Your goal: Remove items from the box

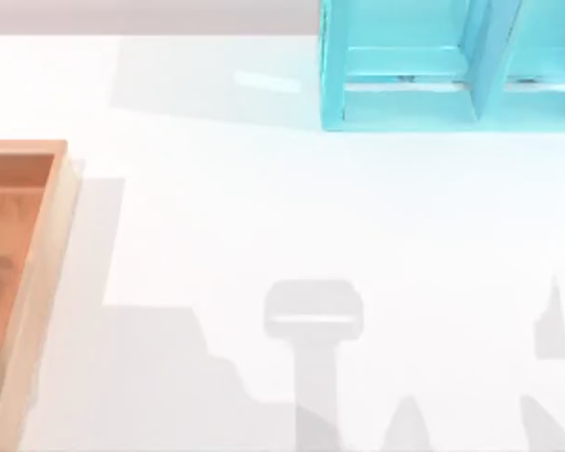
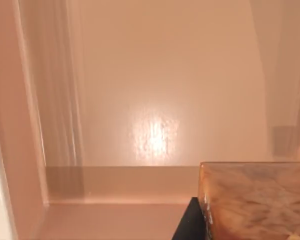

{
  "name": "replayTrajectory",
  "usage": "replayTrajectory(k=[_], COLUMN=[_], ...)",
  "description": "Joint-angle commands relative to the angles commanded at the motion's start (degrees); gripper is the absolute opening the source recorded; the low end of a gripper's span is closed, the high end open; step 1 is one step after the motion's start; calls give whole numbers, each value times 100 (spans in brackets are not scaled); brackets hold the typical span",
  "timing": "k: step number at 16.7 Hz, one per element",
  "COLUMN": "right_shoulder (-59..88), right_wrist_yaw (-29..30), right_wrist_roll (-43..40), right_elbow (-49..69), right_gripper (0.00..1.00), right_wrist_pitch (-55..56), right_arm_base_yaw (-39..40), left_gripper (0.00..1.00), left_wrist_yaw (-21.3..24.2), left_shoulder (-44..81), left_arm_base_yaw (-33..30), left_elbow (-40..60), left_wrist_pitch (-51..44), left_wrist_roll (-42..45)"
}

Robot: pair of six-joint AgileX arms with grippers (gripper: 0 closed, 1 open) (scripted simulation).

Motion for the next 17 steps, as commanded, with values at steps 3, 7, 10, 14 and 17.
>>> replayTrajectory(k=[3,7,10,14,17], right_shoulder=[0,0,0,0,0], right_wrist_yaw=[0,0,0,0,0], right_wrist_roll=[0,0,0,0,0], right_elbow=[0,0,0,0,0], right_gripper=[100,100,100,100,100], right_wrist_pitch=[0,0,0,0,0], right_arm_base_yaw=[0,0,0,0,0], left_gripper=[0,0,0,0,0], left_wrist_yaw=[-9,-16,-7,14,31], left_shoulder=[170,411,557,726,731], left_arm_base_yaw=[-547,-2040,-3563,-5567,-6566], left_elbow=[-30,-182,-421,-839,-1141], left_wrist_pitch=[78,398,780,1336,1727], left_wrist_roll=[-549,-2053,-3577,-5566,-6559])
